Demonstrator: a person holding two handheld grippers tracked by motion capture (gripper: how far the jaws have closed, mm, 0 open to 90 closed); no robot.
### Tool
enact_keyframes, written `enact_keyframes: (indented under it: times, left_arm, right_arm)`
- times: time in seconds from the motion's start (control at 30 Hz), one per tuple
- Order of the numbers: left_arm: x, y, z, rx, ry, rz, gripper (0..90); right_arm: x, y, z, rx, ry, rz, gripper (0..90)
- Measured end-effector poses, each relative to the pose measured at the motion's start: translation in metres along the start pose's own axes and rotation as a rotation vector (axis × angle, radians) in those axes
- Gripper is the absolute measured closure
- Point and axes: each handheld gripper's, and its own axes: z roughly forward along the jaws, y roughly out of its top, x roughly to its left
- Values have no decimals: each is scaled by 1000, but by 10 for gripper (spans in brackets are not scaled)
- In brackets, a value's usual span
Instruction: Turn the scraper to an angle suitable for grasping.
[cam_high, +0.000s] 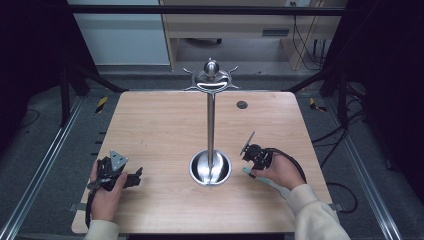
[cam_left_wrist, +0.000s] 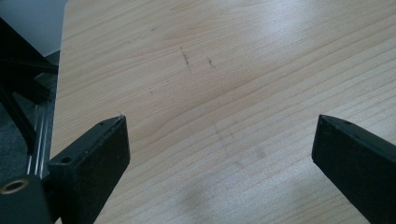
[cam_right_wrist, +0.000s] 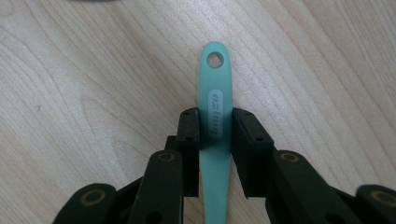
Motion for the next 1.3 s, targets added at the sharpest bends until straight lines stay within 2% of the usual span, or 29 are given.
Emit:
enact_keyframes:
  times: [0.03, 0.07, 0.2, 0.43, 0.47, 0.53, 0.7, 0.8, 1.13, 1.27, 1.3]
  left_arm:
    - [0, 0, 0, 0, 0, 0, 40]
    - [0, 0, 0, 0, -1, -1, 40]
    - [0, 0, 0, 0, -1, -1, 41]
    - [-1, 0, 1, 6, -4, 8, 40]
    - [-1, 0, 1, 7, -3, 10, 40]
    - [-1, 0, 1, 6, -3, 8, 40]
    - [-1, 0, 0, 5, -3, 4, 39]
    - [-1, 0, 0, 5, -3, 6, 39]
    - [-1, 0, 2, 8, -3, 6, 39]
    - [-2, 0, 2, 11, -4, 9, 39]
    - [-2, 0, 2, 11, -4, 9, 39]
  right_arm:
    - [1, 0, 0, 3, -1, 8, 736]
    - [1, 0, 0, 3, -15, -13, 739]
    - [4, -1, -1, -4, -38, -21, 742]
    - [2, -5, -5, -23, -39, -14, 744]
    - [1, -6, -6, -35, -40, -30, 744]
    - [2, -7, -12, -23, -48, -19, 744]
    - [1, -11, -28, -54, -60, -18, 745]
    - [0, -14, -42, -99, -76, -16, 746]
    - [-2, -24, -75, -171, -96, 1, 747]
    - [2, -29, -100, -255, -120, -2, 746]
    - [2, -29, -100, -255, -120, -2, 746]
